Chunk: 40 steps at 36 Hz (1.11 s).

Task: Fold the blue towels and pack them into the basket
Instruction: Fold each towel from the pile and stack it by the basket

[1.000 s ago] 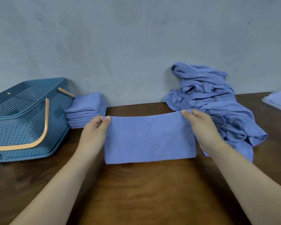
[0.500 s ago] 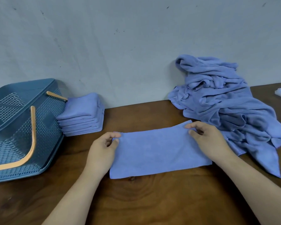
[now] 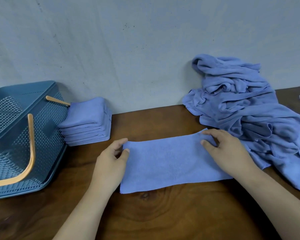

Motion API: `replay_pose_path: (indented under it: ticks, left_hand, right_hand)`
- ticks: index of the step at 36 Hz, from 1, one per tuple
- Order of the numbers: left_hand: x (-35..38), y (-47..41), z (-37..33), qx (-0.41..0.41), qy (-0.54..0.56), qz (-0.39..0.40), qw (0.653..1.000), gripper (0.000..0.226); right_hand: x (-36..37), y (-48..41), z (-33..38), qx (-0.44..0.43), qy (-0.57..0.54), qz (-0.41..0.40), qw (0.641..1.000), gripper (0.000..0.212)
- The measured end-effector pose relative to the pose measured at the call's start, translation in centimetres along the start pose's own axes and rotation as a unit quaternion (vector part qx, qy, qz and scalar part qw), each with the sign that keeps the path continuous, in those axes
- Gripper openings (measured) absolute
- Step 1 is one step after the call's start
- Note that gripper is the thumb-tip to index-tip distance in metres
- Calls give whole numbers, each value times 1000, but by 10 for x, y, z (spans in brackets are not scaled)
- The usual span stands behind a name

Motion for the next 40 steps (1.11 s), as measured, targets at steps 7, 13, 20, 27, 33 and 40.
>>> replay_pose_path:
  ticks: [7,13,20,27,33,40]
  left_hand:
    - [19,42,-64,185,-206,-78,958,32]
    - [94,57,-44,172,-371,86,908,64]
    - [84,46,-17,156,-410,146,887,87]
    - [69,34,-10,126,-409,172,887,92]
    - [53,27,-1,128,-395,200,888,99]
    - [56,44,-20,177,-440,170,864,98]
  right_hand:
    - [1,13,67,-134,239,-1,962,43]
    - [73,28,85,-194,141,225,944,71]
    - [75,31,53,-178,177,256,933,92]
    - [64,25,33,-134,180,254,941,104]
    - [48,27,13,-116,178,270,939,103]
    - [47,29,15,-112,179,271,939,107]
Point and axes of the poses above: each hand's wrist, its own y-axis away from the middle knuckle, its own x-axis out of the palm, z = x × y, the point moved 10 cm from there along -y, towards the middle knuckle, and after that the axes turned 8 degrees about -x, right-handed, at the moved point
